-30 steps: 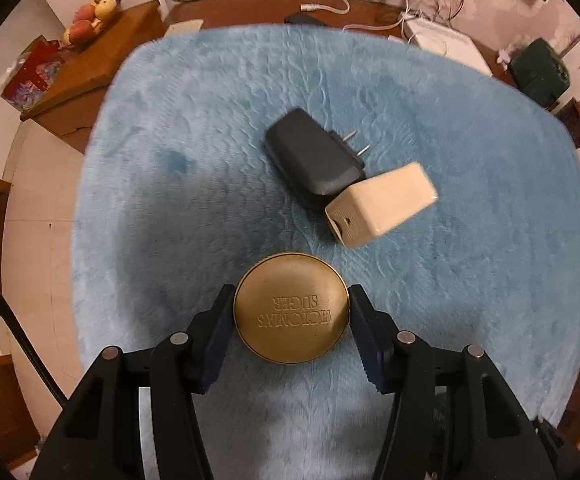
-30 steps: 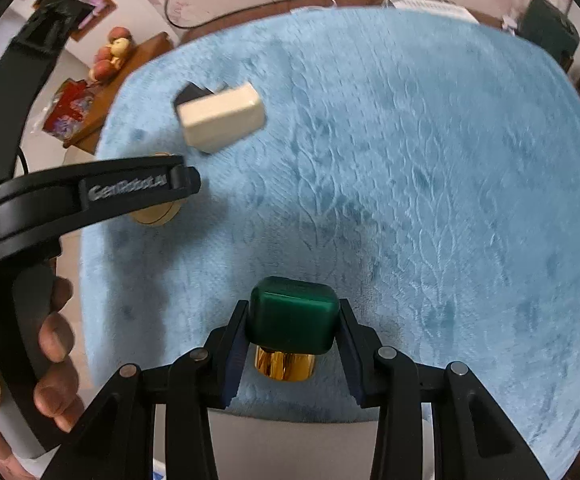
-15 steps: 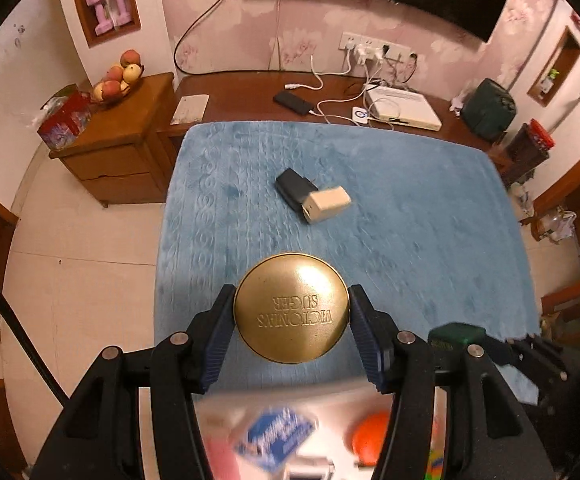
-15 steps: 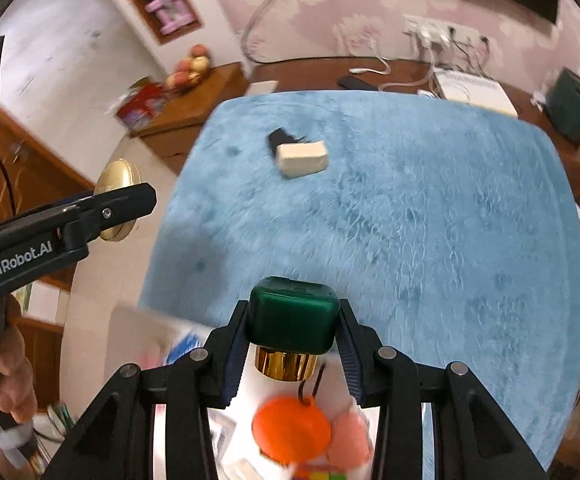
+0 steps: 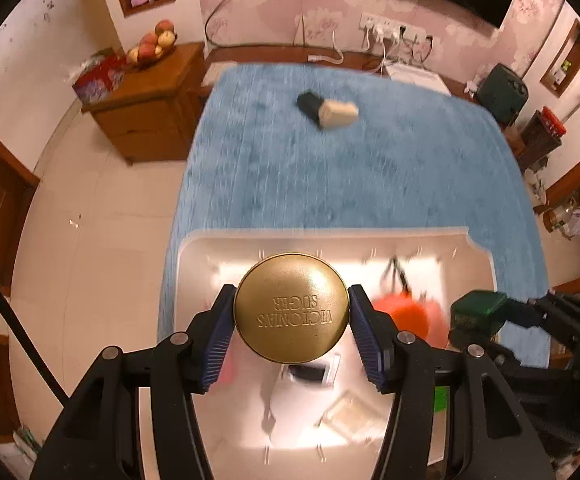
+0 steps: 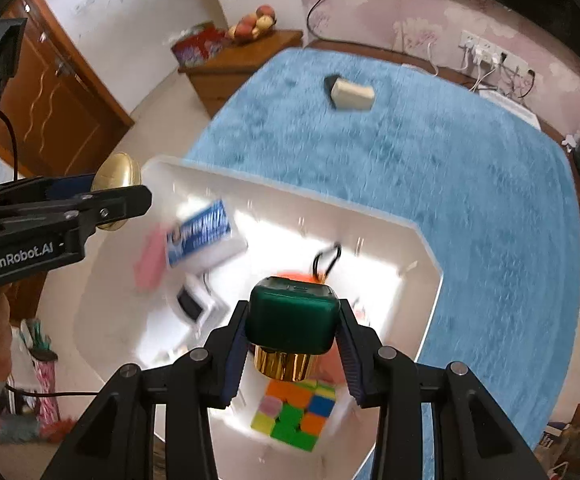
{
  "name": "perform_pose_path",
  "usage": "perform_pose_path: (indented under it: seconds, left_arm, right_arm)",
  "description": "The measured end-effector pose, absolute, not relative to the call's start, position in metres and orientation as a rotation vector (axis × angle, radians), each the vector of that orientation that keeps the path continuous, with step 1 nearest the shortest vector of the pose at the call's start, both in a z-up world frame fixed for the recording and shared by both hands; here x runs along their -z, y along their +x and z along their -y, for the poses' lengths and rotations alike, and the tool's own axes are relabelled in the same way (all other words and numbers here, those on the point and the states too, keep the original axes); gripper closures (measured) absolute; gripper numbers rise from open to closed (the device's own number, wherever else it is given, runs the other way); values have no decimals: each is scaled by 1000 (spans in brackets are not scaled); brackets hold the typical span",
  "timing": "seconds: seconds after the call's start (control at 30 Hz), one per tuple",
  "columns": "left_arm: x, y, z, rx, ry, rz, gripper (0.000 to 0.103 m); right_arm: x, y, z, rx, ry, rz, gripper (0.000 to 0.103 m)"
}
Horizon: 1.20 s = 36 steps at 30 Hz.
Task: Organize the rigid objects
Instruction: 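Place the bottle in the tray with the right tool while the left tool places the compact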
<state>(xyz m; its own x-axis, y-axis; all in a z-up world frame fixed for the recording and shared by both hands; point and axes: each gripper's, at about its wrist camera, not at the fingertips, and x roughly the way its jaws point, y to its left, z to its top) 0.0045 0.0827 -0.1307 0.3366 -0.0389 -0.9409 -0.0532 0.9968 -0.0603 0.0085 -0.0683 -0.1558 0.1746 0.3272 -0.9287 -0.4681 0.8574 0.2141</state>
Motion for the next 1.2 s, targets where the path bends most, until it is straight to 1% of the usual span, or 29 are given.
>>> perform_pose_path:
  seconds: [0.27, 0.6, 0.7, 0.77, 0.8, 0.83, 0.9, 0.97, 1.03, 1.2]
  left_arm:
    - [173, -22, -75, 5, -74, -1313, 44]
    - [217, -16, -66, 48, -68, -1354, 44]
    - [226, -14, -62, 53, -60, -1371, 44]
    - [226, -15, -58, 59, -55, -1370, 43]
    - [226, -15, -57, 61, -50, -1367, 43]
    - [226, -15, -55, 65, -46, -1368, 43]
    - [225, -16, -53, 68, -40, -1368, 37]
    - [222, -15, -53, 67, -39, -1361, 23]
    - [218, -13, -53, 72, -39, -1355, 20]
    - [207, -10, -48, 75, -18, -1334, 20]
  right_arm:
    - [190, -12, 60, -608, -185, -1383, 61]
    - [209, -33, 38, -740, -243, -1457, 61]
    - [207, -38, 34, -754, -266, -1446, 58]
    - [206, -39, 33, -760, -261, -1442, 49]
    - [205, -39, 35, -758, -255, -1437, 42]
    - [203, -39, 36, -758, -248, -1429, 40]
    - [198, -38, 39, -763, -222, -1409, 39]
    - [194, -37, 43, -766, -203, -1393, 38]
    - [191, -35, 46, -762, -196, -1381, 36]
    - [181, -34, 50, -762, -188, -1340, 36]
